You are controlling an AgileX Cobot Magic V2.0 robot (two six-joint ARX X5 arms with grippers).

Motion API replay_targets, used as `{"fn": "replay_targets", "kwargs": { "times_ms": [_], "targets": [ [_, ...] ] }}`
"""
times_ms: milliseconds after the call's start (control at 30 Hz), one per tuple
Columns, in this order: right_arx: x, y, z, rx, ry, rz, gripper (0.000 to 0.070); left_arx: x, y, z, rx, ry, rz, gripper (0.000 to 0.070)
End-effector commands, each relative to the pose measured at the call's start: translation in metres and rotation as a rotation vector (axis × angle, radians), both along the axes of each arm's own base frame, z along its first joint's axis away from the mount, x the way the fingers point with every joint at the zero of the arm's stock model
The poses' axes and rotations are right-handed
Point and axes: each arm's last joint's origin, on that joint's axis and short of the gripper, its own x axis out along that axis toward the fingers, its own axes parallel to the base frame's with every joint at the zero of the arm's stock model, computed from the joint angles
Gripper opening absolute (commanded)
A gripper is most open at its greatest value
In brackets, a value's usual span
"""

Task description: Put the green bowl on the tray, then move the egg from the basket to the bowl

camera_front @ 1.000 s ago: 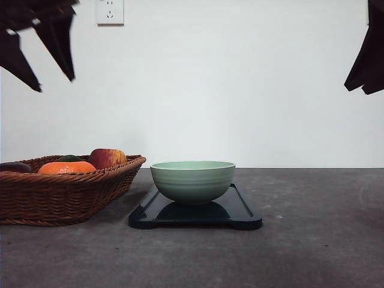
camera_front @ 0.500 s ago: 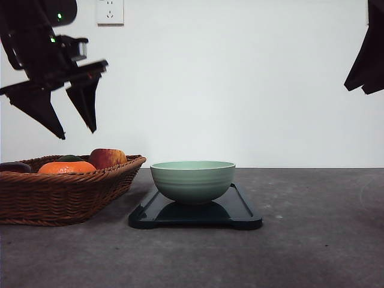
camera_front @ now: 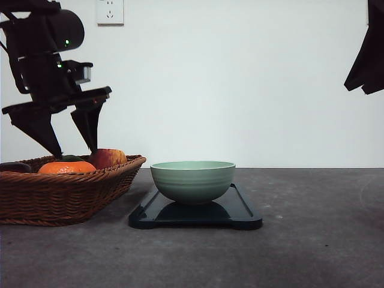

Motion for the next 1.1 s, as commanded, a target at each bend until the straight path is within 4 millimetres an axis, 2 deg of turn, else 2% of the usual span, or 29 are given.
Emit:
{"fn": "replay_targets", "kwargs": {
  "times_ms": [0,333,533,600,733,867,967,1067],
  "targets": [
    [0.001,0.001,0.002,0.011,-0.007,-0.004,0.0186,0.008,-0.003,-0.006,0.012,0.002,-0.013,0.0441],
    [0.001,0.001,0.002,0.011,-0.007,-0.004,0.0186,0.017,-0.005,-0.035,0.03,0.08,-0.013,0.0437],
    [0.001,0.001,0.002,0.011,-0.007,-0.004,0.0186,0.019,-0.006,-0.037,0.027,0.072,-0.012,0.0429],
    [0.001,0.001,0.002,0.011,-0.007,-0.004,0.0186,0.019,-0.006,-0.037,0.026,0.073,-0.01,0.0401],
    [0.001,0.001,0.002,0.011,-0.007,-0.004,0.0186,0.019,-0.006,-0.037,0.026,0.074,-0.01,0.0291],
    [0.001,0.001,0.002,0.011,-0.007,-0.004,0.0186,0.018,-0.005,-0.037,0.028,0.08,-0.01,0.0282],
    [0.001,0.001,0.002,0.011,-0.007,-0.004,0.0186,0.018,-0.005,-0.037,0.029,0.084,-0.01,0.021],
    [0.001,0.001,0.002,0.01,-0.007,-0.004,0.0186,0.017,-0.005,-0.037,0.029,0.087,-0.009,0.0189]
  ]
}}
